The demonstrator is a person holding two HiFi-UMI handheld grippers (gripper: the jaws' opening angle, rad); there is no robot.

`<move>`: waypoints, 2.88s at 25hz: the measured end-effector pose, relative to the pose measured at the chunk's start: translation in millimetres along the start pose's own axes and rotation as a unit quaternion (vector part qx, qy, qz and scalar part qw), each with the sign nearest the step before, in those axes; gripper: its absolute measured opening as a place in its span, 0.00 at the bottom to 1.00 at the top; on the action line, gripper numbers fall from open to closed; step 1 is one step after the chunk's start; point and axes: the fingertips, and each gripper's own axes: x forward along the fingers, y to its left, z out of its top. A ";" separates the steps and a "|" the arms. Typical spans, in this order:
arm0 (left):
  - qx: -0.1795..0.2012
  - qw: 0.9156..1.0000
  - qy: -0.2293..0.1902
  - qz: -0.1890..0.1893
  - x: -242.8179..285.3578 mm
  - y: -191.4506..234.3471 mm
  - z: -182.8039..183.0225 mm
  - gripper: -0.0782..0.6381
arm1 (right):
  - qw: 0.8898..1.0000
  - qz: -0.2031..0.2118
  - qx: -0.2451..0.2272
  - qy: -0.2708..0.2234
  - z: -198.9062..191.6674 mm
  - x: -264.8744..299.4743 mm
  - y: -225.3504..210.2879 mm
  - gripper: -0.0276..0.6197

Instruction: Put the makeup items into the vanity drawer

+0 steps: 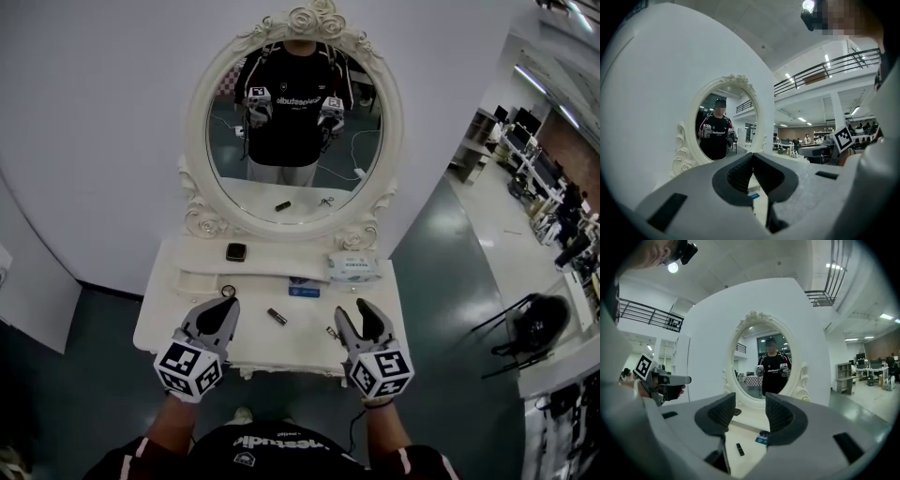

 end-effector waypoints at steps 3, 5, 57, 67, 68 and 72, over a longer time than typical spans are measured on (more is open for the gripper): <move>0.000 1.000 -0.002 -0.004 2.4 2.7 0.8 0.12 | 1.000 -0.009 0.001 0.005 -5.1 2.2 -3.6 0.34; -0.002 1.000 -0.001 -0.009 6.0 4.5 -1.4 0.12 | 1.000 -0.019 -0.001 0.014 -11.5 3.7 -7.1 0.34; -0.005 0.990 0.115 -0.077 55.4 -64.1 -83.5 0.12 | 0.964 -0.026 0.027 0.262 -286.1 28.2 -69.6 0.30; 0.002 0.991 0.122 -0.050 56.0 -60.0 -83.5 0.12 | 0.957 -0.019 0.032 0.288 -318.1 44.7 -84.3 0.29; 0.003 0.991 0.123 -0.048 56.5 -59.9 -84.0 0.12 | 0.956 -0.018 0.032 0.290 -320.7 46.7 -85.4 0.29; 0.003 0.991 0.125 -0.040 58.4 -58.1 -83.9 0.12 | 0.954 -0.013 0.030 0.298 -328.0 53.7 -88.6 0.29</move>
